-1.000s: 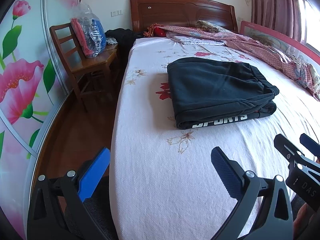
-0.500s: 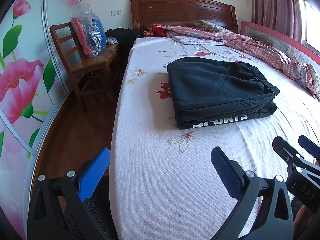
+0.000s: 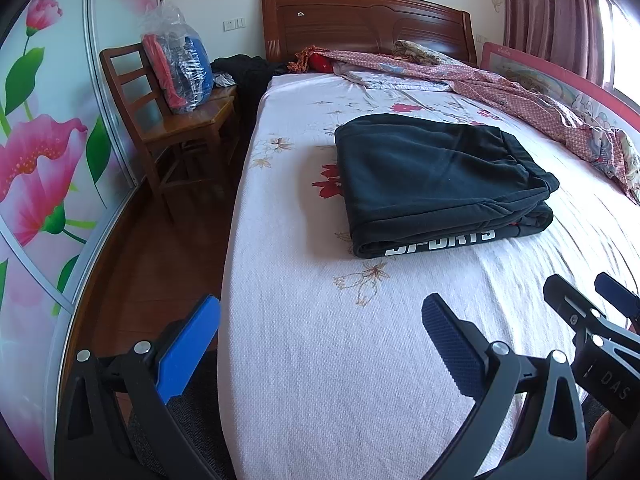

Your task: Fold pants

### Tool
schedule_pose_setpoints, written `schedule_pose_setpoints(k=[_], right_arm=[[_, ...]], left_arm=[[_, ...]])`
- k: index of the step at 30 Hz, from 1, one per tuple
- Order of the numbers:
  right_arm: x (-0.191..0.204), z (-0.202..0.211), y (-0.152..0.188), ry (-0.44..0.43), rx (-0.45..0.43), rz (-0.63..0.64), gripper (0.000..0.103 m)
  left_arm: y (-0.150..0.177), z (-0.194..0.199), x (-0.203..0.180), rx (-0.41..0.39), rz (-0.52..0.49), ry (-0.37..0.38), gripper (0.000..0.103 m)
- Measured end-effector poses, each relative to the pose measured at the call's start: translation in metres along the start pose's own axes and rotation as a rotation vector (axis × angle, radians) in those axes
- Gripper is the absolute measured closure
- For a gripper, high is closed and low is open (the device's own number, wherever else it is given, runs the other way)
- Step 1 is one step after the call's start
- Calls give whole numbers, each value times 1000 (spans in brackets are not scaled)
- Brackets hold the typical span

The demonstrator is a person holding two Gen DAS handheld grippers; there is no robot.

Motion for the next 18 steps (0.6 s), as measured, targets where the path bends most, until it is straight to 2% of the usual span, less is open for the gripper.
schedule_pose_setpoints(k=[18], right_arm=[[0, 1, 0, -11, 1, -2, 12]], left_arm=[[-1, 1, 2, -5, 19, 2, 2]])
Point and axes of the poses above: each gripper's, at about its wrist camera, not at the fingertips, and z roughly against the way its jaws point, x to its left, y to its underside, the point moved 5 cm from there along -z, roughly the way its jaws point, and after that the axes turned 9 degrees about -y, right-handed, at the moved point
